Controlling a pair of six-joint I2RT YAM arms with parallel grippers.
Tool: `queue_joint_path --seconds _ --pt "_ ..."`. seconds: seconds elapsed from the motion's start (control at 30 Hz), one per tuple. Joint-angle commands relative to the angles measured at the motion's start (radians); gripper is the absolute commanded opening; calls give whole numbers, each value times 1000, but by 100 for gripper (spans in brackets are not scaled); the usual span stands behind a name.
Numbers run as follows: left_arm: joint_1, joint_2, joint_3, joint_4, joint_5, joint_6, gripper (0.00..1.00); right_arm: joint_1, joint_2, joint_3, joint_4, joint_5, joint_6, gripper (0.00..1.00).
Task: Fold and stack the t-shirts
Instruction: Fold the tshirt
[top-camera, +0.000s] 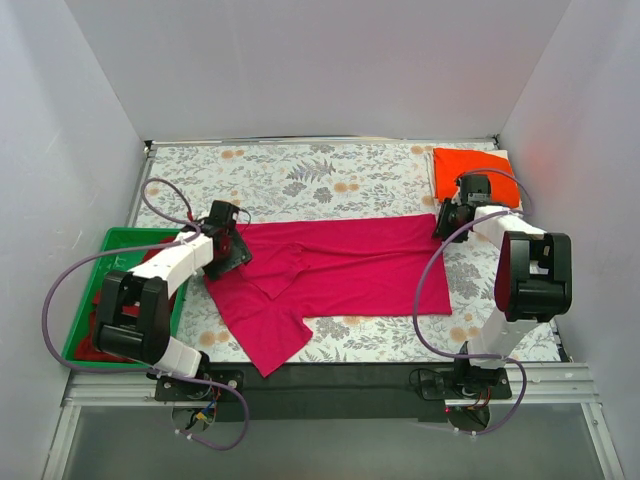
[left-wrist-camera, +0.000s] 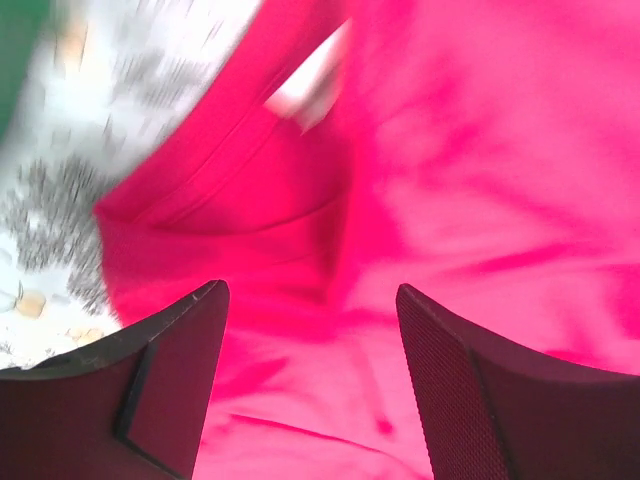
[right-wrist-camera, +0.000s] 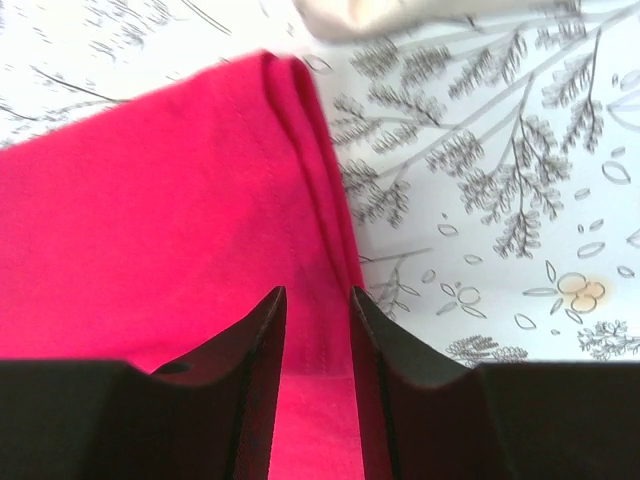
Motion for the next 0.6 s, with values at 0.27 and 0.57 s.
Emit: queue_joint_path --seconds 0.27,0.57 --pt "22 161 321 63 -81 45 47 60 77 189 50 -89 -39 27" --pt "81 396 430 103 -141 41 41 60 193 232 68 -48 -67 27"
